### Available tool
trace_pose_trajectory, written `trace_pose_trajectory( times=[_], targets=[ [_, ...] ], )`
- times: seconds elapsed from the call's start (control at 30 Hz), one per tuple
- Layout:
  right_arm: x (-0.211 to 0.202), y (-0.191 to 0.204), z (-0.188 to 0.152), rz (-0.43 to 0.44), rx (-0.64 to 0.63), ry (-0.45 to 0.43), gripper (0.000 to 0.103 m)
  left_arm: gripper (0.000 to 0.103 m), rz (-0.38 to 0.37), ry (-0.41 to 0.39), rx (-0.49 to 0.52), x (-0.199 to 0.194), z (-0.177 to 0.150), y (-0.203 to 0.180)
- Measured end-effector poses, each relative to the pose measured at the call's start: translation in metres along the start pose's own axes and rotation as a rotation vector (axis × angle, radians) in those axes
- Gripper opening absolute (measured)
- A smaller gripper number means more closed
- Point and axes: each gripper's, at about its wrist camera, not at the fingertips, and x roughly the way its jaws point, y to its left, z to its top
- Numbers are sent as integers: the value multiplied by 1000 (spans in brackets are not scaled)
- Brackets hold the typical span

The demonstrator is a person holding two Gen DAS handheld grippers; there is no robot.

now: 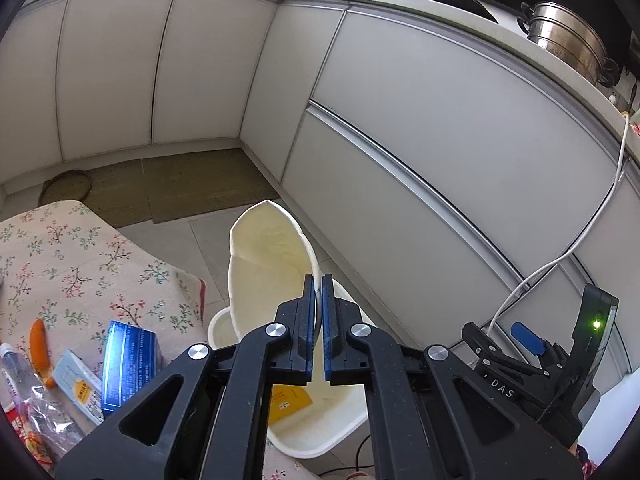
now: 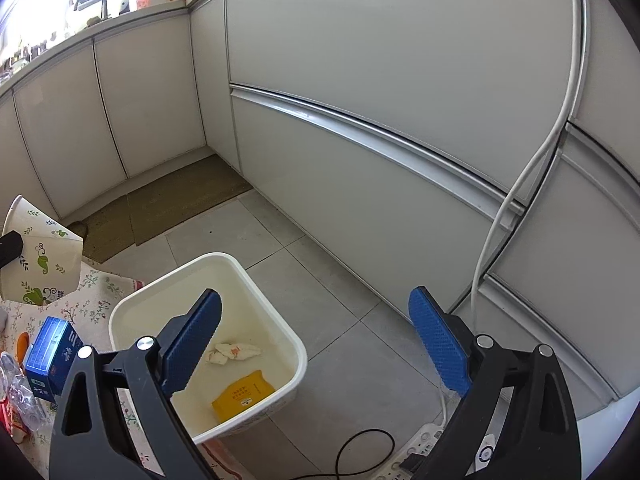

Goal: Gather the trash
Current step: 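Lower the paper cup into the white bin and open the left tool, then reach the left tool to the small blue-and-white box and grasp it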

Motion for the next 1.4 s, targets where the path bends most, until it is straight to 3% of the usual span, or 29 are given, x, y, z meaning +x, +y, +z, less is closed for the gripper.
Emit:
trace_pose_trajectory(
  times=[0.27, 0.43, 0.53, 0.6, 0.67, 0.77, 0.97, 1.4],
  targets=[
    [7, -20, 1, -25, 16, 3, 92, 4, -8, 66, 29, 30, -12, -11],
    [10, -17, 2, -22, 12, 5, 92, 12, 9, 88, 37, 37, -15, -11],
    [9, -13, 3, -17, 9, 6, 92, 39, 36, 90, 43, 34, -16, -10],
    [8, -10, 3, -11, 7, 3, 92, 73, 78, 67, 43, 29, -17, -8],
    [7, -6, 3, -4, 5, -2, 93, 83, 122, 46, 45, 22, -16, -6],
    [3, 2, 5, 4, 13, -20, 96, 91, 183, 57, 57, 15, -17, 0],
    [-2, 30, 9, 49, 20, -20, 96, 96, 275, 69, 31, 0, -22, 24],
    [-21, 128, 2, 174, -102, -31, 96, 96, 374, 58, -87, -47, -30, 95]
  ],
)
